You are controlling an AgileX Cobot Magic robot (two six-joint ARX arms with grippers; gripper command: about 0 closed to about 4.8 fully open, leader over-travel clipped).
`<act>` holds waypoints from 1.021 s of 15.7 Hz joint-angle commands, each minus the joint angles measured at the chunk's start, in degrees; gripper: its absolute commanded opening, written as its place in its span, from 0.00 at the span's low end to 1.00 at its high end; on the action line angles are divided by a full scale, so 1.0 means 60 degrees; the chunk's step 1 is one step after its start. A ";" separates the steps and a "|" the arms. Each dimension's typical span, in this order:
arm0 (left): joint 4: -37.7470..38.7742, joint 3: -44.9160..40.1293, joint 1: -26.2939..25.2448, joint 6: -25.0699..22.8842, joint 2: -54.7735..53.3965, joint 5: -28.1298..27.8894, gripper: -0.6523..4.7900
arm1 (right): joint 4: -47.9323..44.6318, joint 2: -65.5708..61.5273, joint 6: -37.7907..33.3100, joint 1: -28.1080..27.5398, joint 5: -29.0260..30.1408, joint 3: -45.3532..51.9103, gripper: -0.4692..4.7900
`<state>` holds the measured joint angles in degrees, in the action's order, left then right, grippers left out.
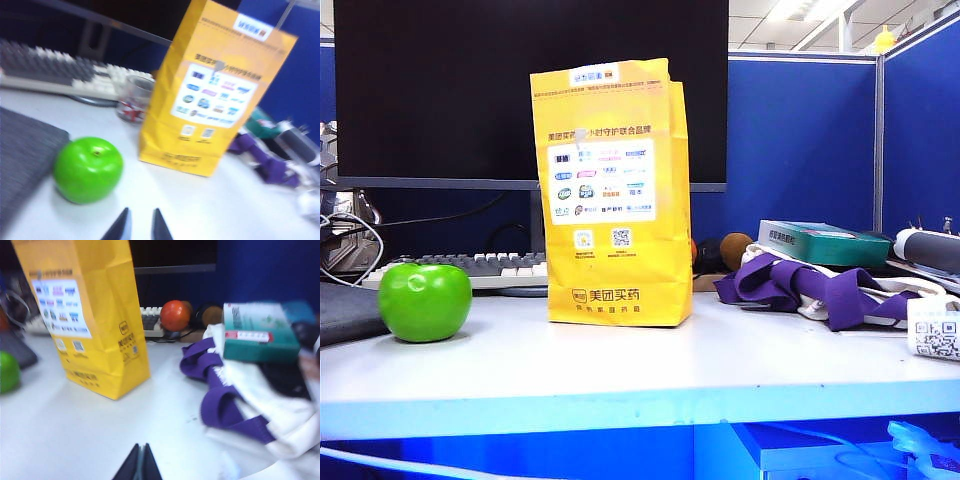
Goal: Pick up the green apple and throw it into the yellow paper bag.
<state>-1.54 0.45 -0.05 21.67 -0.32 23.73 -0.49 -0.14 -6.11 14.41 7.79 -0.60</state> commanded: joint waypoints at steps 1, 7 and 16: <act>-0.0415 0.0036 0.0018 0.0423 0.0011 0.0233 0.25 | -0.0255 0.0007 -0.1140 0.0007 0.0335 0.0080 0.08; -0.0827 0.0076 0.0011 0.0382 0.0011 -0.0627 0.27 | -0.0747 0.0007 -0.1519 0.0004 0.0444 0.0080 0.08; 0.2259 0.4317 0.0011 -0.2594 -0.1282 -0.1417 0.52 | -0.1876 -0.0601 -0.1723 0.0095 0.1184 -0.1916 0.28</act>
<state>10.15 24.25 -0.05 7.86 -6.15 15.51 -10.90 -2.79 -16.73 14.92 15.70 -10.61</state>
